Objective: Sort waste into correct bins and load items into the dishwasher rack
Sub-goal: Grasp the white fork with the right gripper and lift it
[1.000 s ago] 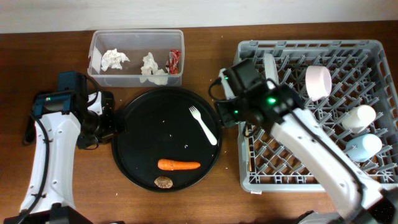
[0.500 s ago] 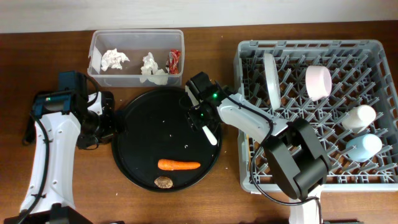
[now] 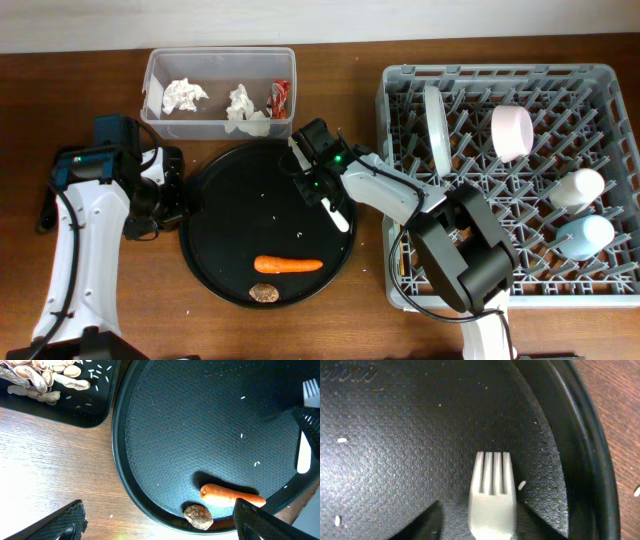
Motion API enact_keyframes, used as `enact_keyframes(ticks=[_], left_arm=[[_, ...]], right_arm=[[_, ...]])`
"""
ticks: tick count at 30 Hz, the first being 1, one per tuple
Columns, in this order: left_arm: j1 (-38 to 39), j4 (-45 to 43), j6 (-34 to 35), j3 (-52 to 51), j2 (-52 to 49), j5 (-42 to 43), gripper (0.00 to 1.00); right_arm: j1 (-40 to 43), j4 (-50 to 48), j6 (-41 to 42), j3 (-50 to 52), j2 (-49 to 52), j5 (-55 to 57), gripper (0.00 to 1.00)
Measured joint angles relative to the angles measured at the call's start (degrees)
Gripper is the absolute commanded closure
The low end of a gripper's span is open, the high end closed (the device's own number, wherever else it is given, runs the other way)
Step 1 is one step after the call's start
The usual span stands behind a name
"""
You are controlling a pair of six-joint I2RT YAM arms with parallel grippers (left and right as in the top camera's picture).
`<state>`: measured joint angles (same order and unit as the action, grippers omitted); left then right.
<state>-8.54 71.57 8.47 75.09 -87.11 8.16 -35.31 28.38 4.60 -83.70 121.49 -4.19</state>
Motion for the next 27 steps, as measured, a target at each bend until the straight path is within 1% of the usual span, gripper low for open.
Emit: enact_keyframes(ticks=[3,5,6,9,11,12,13,14,16,17,18,20,21,24,27], left_arm=[[0.0,0.0,0.0,0.0,0.0,0.0,0.06],[0.0,0.0,0.0,0.0,0.0,0.0,0.06],[0.0,0.0,0.0,0.0,0.0,0.0,0.06],[0.0,0.0,0.0,0.0,0.0,0.0,0.06],[0.0,0.0,0.0,0.0,0.0,0.0,0.06],[0.0,0.0,0.0,0.0,0.0,0.0,0.06],[0.0,0.0,0.0,0.0,0.0,0.0,0.06],[0.0,0.0,0.0,0.0,0.0,0.0,0.06],[0.0,0.0,0.0,0.0,0.0,0.0,0.06],[0.0,0.0,0.0,0.0,0.0,0.0,0.06],[0.0,0.0,0.0,0.0,0.0,0.0,0.06],[0.0,0.0,0.0,0.0,0.0,0.0,0.06],[0.0,0.0,0.0,0.0,0.0,0.0,0.06],[0.0,0.0,0.0,0.0,0.0,0.0,0.06],[0.0,0.0,0.0,0.0,0.0,0.0,0.06]], right_arm=[[0.0,0.3,0.0,0.0,0.0,0.0,0.70],[0.0,1.0,-0.1,0.0,0.0,0.0,0.72],[0.0,1.4,0.0,0.0,0.0,0.0,0.76],[0.0,2.6,0.0,-0.3,0.0,0.0,0.81],[0.0,5.8,0.0,-0.8,0.0,-0.3,0.82],[0.0,9.3,0.0,-2.1,0.0,-0.2,0.83],[0.0,10.4,0.0,-2.8,-0.1,-0.2,0.86],[0.0,13.8,-0.1,-4.2,-0.6,-0.2,0.89],[0.0,17.4,-0.1,-6.6,-3.9,-0.2,0.96],[0.0,18.4,0.0,-7.7,-5.7,-0.2,0.96],[0.0,19.5,0.0,-8.4,-7.5,-0.2,0.78],[0.0,21.6,0.1,-8.6,-8.3,-0.2,0.60],[0.0,22.1,-0.1,-8.6,-8.3,-0.1,0.58],[0.0,22.2,-0.1,-8.6,-7.9,0.0,0.58],[0.0,21.0,-0.1,-7.7,-5.1,0.0,0.58]])
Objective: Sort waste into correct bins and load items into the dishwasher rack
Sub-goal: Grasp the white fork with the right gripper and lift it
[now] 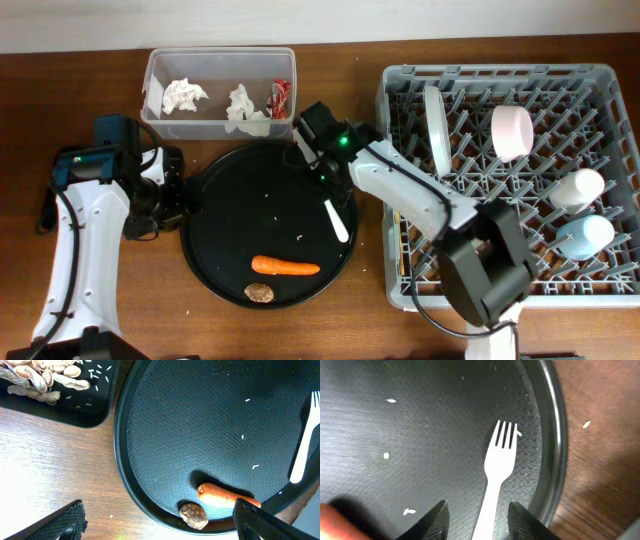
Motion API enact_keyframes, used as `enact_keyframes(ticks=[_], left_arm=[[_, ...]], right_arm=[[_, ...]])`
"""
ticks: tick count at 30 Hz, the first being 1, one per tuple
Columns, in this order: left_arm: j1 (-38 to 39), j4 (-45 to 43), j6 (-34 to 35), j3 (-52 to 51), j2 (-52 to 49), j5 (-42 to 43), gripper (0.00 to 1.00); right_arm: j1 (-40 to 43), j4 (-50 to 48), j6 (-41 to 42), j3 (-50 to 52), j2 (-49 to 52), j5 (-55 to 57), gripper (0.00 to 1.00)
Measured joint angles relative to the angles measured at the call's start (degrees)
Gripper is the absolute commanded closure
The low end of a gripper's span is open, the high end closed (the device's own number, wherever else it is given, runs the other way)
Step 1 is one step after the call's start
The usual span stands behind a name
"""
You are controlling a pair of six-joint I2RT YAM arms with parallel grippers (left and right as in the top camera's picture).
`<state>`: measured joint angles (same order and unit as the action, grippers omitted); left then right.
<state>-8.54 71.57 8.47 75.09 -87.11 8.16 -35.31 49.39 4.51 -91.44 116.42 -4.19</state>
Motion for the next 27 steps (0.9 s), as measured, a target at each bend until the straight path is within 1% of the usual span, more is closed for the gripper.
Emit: enact_keyframes(ticks=[2,5,6,8,9,14,15,16,17,19,20,22,24,25,27], left_arm=[[0.0,0.0,0.0,0.0,0.0,0.0,0.06],[0.0,0.0,0.0,0.0,0.0,0.0,0.06],[0.0,0.0,0.0,0.0,0.0,0.0,0.06],[0.0,0.0,0.0,0.0,0.0,0.0,0.06],[0.0,0.0,0.0,0.0,0.0,0.0,0.06],[0.0,0.0,0.0,0.0,0.0,0.0,0.06],[0.0,0.0,0.0,0.0,0.0,0.0,0.06],[0.0,0.0,0.0,0.0,0.0,0.0,0.06],[0.0,0.0,0.0,0.0,0.0,0.0,0.06],[0.0,0.0,0.0,0.0,0.0,0.0,0.06],[0.0,0.0,0.0,0.0,0.0,0.0,0.06],[0.0,0.0,0.0,0.0,0.0,0.0,0.06],[0.0,0.0,0.0,0.0,0.0,0.0,0.06],[0.0,0.0,0.0,0.0,0.0,0.0,0.06],[0.0,0.0,0.0,0.0,0.0,0.0,0.06]], right_arm=[[0.0,-1.9,0.0,2.3,3.3,0.0,0.57],[0.0,-4.6,0.0,2.6,6.5,0.6,0.56],[0.0,-5.1,0.0,2.6,6.6,0.9,0.61],[0.0,-6.8,0.0,2.6,6.8,1.3,0.90],[0.0,-7.3,0.3,2.6,6.9,2.0,0.96],[0.0,-6.5,1.6,2.0,6.6,1.9,0.96],[0.0,-6.2,2.2,2.0,6.5,1.9,0.89],[0.0,-6.1,2.6,2.0,6.5,1.9,0.69],[0.0,-6.1,2.8,2.0,6.5,1.9,0.59],[0.0,-6.1,2.9,2.5,6.5,1.7,0.40],[0.0,-6.7,3.1,2.6,6.5,1.7,0.34],[0.0,-9.9,3.0,2.6,6.6,1.5,0.33],[0.0,-12.3,3.0,2.6,6.6,1.5,0.34],[0.0,-13.6,3.0,2.6,6.6,1.5,0.37],[0.0,-14.2,2.9,2.6,6.8,1.5,0.50]])
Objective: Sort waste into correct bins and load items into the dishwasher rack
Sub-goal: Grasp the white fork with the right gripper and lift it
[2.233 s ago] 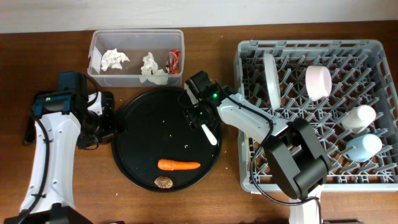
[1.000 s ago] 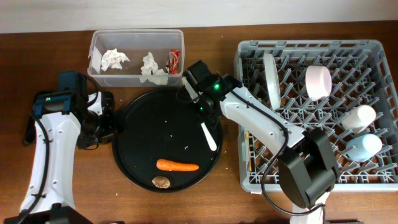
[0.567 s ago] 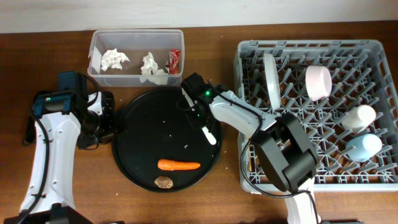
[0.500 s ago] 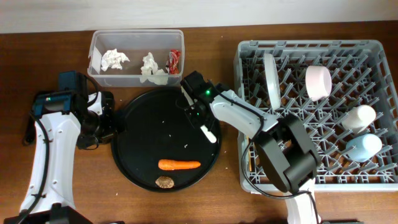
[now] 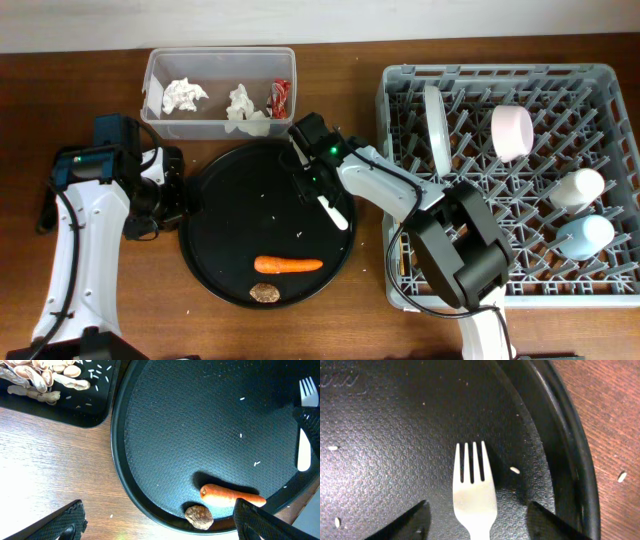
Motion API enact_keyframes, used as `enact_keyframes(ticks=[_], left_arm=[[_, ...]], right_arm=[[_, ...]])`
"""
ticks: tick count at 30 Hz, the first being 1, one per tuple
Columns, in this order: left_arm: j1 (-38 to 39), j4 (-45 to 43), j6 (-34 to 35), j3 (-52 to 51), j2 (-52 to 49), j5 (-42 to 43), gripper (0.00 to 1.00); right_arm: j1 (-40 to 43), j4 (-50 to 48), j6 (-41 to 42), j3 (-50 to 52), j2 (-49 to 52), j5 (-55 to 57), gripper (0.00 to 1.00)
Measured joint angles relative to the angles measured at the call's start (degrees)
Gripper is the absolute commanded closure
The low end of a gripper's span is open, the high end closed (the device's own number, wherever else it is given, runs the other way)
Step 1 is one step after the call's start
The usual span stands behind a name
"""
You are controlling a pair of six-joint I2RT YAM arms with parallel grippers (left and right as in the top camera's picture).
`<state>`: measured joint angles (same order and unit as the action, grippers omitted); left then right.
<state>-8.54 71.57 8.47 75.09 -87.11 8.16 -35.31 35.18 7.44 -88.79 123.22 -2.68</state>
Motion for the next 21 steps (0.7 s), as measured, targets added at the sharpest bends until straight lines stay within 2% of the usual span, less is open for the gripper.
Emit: enact_keyframes(ticks=[2,3,6,14,18,21], left_arm=[[0.0,0.0,0.0,0.0,0.0,0.0,0.06],[0.0,0.0,0.0,0.0,0.0,0.0,0.06],[0.0,0.0,0.0,0.0,0.0,0.0,0.06],[0.0,0.0,0.0,0.0,0.0,0.0,0.06],[0.0,0.0,0.0,0.0,0.0,0.0,0.06],[0.0,0.0,0.0,0.0,0.0,0.0,0.06]], right_arm=[[0.0,-0.2,0.0,0.0,0.8,0.0,0.65],[0.0,-0.4,0.1,0.0,0.9,0.0,0.67],[0.0,-0.3,0.1,0.0,1.0,0.1,0.95],[-0.1,3.0,0.1,-0.7,1.1,-0.3,0.96],[0.0,14.3,0.1,-1.4,-1.3,-0.2,0.96],[0.0,22.9,0.1,-2.1,-11.7,0.0,0.96]])
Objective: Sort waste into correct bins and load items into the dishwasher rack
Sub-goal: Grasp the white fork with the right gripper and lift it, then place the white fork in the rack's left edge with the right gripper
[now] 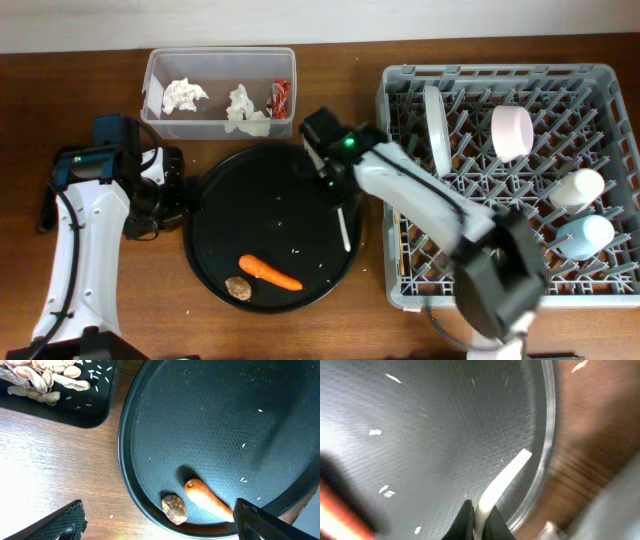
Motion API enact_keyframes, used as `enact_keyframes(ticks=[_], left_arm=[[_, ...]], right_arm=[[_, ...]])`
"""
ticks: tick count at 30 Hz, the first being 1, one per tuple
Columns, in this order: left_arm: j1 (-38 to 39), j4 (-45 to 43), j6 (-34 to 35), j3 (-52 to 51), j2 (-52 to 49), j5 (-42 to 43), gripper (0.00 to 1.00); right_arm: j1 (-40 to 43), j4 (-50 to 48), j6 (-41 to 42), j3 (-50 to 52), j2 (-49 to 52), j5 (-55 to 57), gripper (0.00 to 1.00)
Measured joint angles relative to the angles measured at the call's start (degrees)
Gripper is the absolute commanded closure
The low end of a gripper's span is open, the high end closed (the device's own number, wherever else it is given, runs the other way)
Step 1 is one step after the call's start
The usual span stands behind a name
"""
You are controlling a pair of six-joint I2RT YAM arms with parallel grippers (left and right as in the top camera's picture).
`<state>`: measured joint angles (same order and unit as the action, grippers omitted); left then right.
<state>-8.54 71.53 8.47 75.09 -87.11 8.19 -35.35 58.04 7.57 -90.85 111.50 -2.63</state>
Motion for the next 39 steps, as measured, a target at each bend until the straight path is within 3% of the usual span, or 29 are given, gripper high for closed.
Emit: enact_keyframes(ticks=[4,8,14,20,21,23,24,28,30,31,32,36,39], left_arm=[[0.0,0.1,0.0,0.0,0.0,0.0,0.06],[0.0,0.0,0.0,0.0,0.0,0.0,0.06],[0.0,0.0,0.0,0.0,0.0,0.0,0.06],[0.0,0.1,0.0,0.0,0.0,0.0,0.06],[0.0,0.2,0.0,0.0,0.0,0.0,0.06],[0.0,0.5,0.0,0.0,0.0,0.0,0.06],[0.0,0.5,0.0,0.0,0.0,0.0,0.06],[0.0,0.5,0.0,0.0,0.0,0.0,0.05],[0.0,0.5,0.0,0.0,0.0,0.2,0.05],[0.0,0.5,0.0,0.0,0.0,0.8,0.05],[0.0,0.6,0.0,0.0,0.0,1.5,0.05],[1.9,2.2,0.0,0.0,0.0,5.1,0.05],[10.3,1.4,4.4,-2.9,0.0,6.5,0.01]], right_arm=[[3.8,11.6,4.7,-1.4,-13.5,3.1,0.96],[10.9,17.2,6.4,-0.3,-14.3,4.2,0.96],[13.5,10.1,7.0,14.0,-14.1,4.3,0.96],[13.5,1.8,-0.8,19.1,-14.1,4.4,0.95],[13.6,0.4,-3.0,19.1,-14.1,5.0,0.85],[13.6,-0.6,-6.2,19.1,-14.1,5.9,0.55],[13.9,-0.6,-6.8,19.1,-14.2,7.0,0.48],[14.3,0.8,-7.5,19.1,-14.2,6.6,0.56],[14.3,4.2,-5.7,17.6,-14.4,6.8,0.52],[14.2,6.4,-4.1,15.9,-16.3,6.0,0.34],[14.1,7.3,-3.3,14.5,-18.9,5.5,0.04],[16.4,13.6,0.1,11.0,-35.1,3.1,0.02],[20.9,21.8,-0.4,10.6,-37.7,1.6,0.02]])
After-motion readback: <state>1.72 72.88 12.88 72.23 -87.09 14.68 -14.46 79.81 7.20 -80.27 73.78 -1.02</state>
